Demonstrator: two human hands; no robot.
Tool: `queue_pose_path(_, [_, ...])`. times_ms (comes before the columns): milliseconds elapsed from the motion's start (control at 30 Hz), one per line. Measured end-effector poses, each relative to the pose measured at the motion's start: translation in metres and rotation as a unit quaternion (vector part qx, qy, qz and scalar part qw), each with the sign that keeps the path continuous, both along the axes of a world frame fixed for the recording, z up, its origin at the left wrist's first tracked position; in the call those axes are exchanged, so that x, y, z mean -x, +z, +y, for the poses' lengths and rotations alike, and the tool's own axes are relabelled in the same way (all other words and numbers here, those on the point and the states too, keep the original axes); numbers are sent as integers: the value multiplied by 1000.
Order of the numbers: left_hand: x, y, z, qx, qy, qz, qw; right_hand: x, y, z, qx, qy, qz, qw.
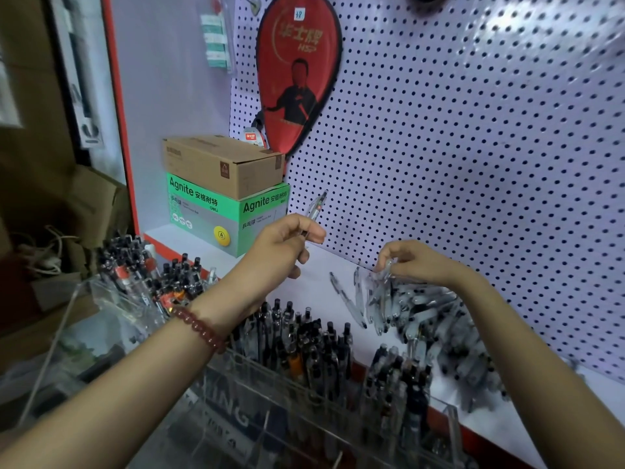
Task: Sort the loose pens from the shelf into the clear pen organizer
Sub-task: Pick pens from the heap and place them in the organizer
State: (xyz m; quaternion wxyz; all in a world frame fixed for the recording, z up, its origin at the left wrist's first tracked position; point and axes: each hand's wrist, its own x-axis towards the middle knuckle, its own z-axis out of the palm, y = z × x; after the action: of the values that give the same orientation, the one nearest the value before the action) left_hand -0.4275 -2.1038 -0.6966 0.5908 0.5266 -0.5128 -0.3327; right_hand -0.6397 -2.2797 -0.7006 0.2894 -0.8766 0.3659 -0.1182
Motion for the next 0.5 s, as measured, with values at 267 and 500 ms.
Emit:
queue_pose_path(267, [-1, 1, 2, 17, -5, 29, 999, 6, 15, 7, -8, -50, -184, 982])
queue_pose_path(500, [-5, 10, 12, 88, -13, 98, 991, -41, 74, 77, -1, 74, -326, 943])
